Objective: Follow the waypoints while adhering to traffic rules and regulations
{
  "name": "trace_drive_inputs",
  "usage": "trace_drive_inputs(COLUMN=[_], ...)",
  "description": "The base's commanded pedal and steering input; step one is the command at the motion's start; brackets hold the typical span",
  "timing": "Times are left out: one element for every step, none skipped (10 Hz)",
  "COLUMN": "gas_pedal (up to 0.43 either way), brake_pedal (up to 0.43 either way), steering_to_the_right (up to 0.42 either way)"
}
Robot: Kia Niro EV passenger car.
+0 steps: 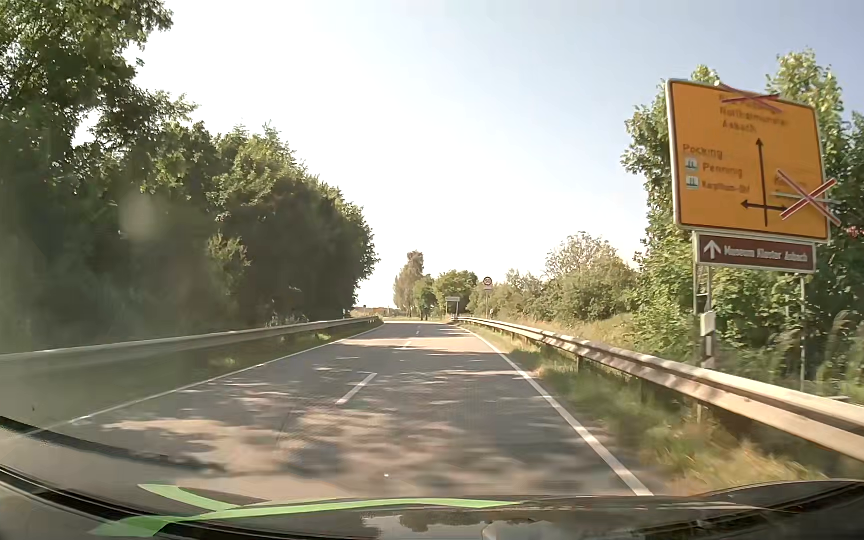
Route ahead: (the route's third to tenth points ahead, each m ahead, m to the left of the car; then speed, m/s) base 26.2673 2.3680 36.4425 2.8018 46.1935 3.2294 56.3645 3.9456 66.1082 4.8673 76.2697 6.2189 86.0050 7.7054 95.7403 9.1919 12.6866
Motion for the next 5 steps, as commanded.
trace_drive_inputs(gas_pedal=[0.209,0.209,0.209,0.209,0.209], brake_pedal=[0.000,0.000,0.000,0.000,0.000], steering_to_the_right=[-0.007,-0.007,-0.008,-0.008,-0.008])
